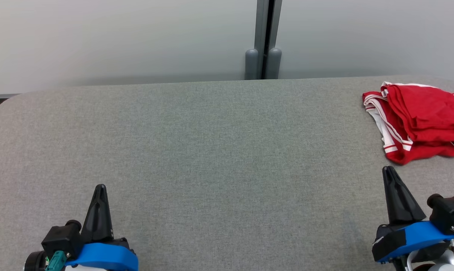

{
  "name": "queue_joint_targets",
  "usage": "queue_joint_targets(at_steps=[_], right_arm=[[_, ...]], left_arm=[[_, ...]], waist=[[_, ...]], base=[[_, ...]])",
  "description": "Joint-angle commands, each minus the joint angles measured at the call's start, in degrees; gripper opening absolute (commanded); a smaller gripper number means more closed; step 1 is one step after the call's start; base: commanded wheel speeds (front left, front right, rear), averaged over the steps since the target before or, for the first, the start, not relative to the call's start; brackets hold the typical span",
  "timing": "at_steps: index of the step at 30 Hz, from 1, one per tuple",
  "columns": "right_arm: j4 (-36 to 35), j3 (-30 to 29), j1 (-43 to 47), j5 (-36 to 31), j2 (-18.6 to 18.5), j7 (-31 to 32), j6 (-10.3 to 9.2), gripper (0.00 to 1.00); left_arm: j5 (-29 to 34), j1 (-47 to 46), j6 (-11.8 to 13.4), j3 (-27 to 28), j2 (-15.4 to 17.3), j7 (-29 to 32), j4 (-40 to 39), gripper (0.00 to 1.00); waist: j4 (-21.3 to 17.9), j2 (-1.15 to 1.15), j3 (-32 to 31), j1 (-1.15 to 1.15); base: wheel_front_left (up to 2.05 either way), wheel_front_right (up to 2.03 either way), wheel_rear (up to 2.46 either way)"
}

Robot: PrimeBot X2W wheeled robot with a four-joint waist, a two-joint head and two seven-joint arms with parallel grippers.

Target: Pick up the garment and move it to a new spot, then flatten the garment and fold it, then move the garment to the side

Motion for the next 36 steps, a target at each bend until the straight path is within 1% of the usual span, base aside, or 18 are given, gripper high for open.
queue_joint_targets(at_steps=[1,15,36], right_arm=[[0.06,-0.21,-0.37,1.73,-0.06,0.29,0.0,0.0],[2.54,-0.23,-1.27,17.71,-0.08,1.72,0.0,0.0],[5.89,-0.33,-2.65,38.02,-0.11,3.52,0.01,0.0]], left_arm=[[-1.6,-0.43,-0.24,0.42,0.13,0.35,-0.28,0.0],[-15.64,-1.71,-2.25,2.82,-1.0,3.63,0.73,0.0],[-33.59,-3.3,-4.85,5.78,-2.48,7.77,2.0,0.0]], waist=[[0.0,0.0,-0.05,0.0],[0.02,0.0,-0.58,0.0],[0.06,0.0,-1.41,0.0]], base=[[0.0,0.0,0.0],[0.0,0.0,0.0],[0.0,0.0,0.0]])
